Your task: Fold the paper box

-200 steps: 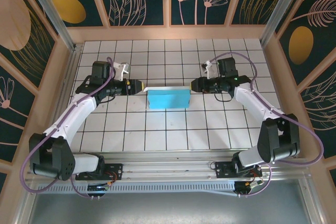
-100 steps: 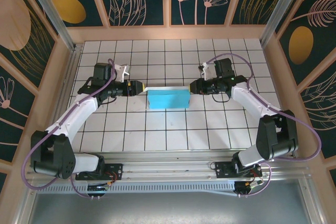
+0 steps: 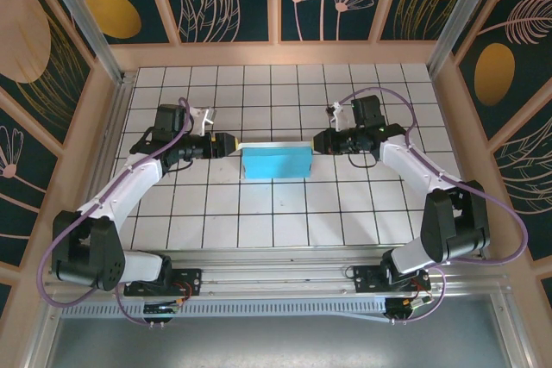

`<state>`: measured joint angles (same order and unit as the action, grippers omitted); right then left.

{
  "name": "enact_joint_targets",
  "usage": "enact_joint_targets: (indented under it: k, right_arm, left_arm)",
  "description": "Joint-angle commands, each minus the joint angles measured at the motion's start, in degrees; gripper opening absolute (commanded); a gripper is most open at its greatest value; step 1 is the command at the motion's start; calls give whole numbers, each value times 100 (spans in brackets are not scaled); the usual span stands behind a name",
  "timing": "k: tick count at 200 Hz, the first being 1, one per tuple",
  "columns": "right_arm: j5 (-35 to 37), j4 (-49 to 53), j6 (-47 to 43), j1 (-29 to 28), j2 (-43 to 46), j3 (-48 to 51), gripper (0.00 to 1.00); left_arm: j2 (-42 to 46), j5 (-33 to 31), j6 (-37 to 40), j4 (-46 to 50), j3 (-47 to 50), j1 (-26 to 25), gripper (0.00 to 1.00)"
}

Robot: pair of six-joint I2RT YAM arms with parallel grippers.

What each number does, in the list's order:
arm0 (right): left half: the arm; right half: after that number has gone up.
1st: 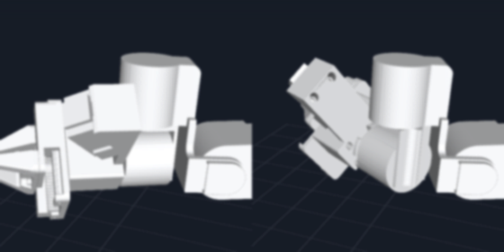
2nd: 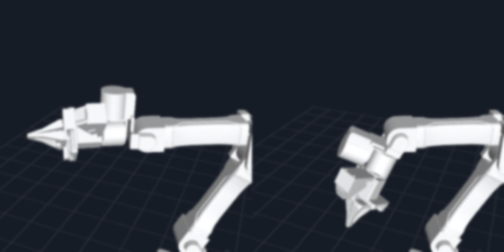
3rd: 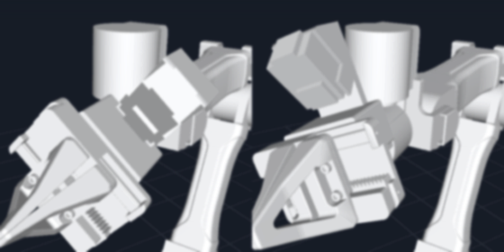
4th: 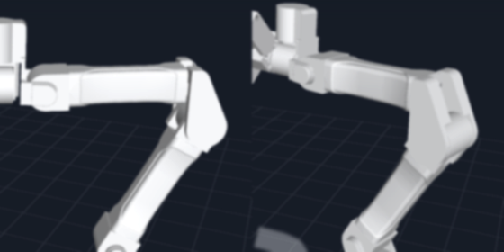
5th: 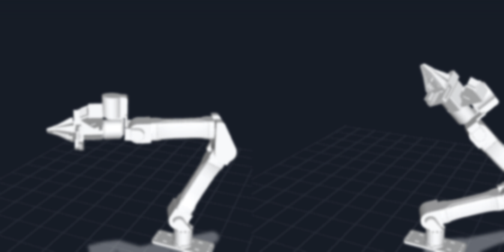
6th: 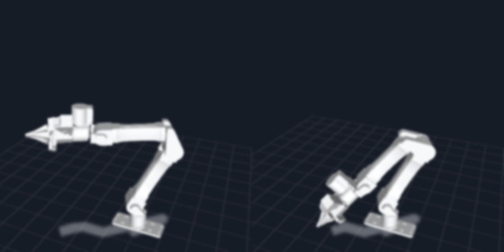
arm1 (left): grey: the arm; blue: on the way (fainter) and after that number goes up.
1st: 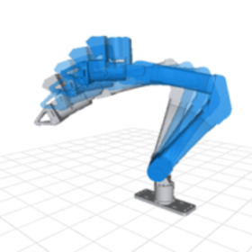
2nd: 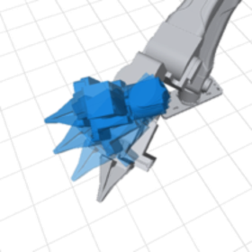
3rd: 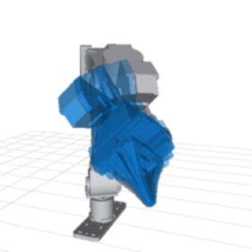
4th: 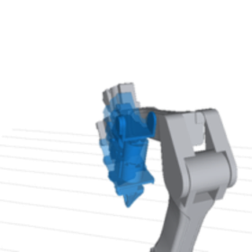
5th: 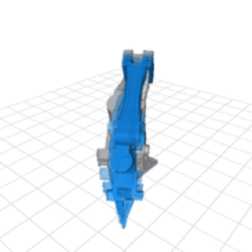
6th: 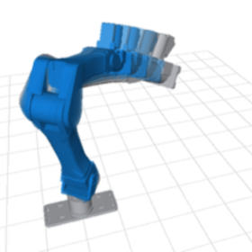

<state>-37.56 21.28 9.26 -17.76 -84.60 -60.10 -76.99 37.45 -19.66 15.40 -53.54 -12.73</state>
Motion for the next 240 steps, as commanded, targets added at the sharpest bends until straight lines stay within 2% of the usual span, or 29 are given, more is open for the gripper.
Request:
enact_joint_targets:
  k: [1,21,60,139,195,240]
  right_arm:
    - [21,-185,54,-50,-69,42,13]
    - [38,-202,99,-57,-65,57,12]
    - [89,-248,148,-57,-54,51,10]
    - [100,-248,158,-57,-63,74,10]
    - [107,-264,182,-70,-82,72,10]
    - [126,-273,217,-63,-82,102,10]
  left_arm:
    - [-33,28,27,-230,56,-51,65]
    - [-101,-35,99,-252,-15,-84,62]
    - [-454,-212,234,-135,-413,-233,49]
    - [-769,-320,241,-129,-551,-368,31]
    - [-773,-322,166,-3,-512,-390,31]
    - [-752,-295,86,75,-544,-405,22]
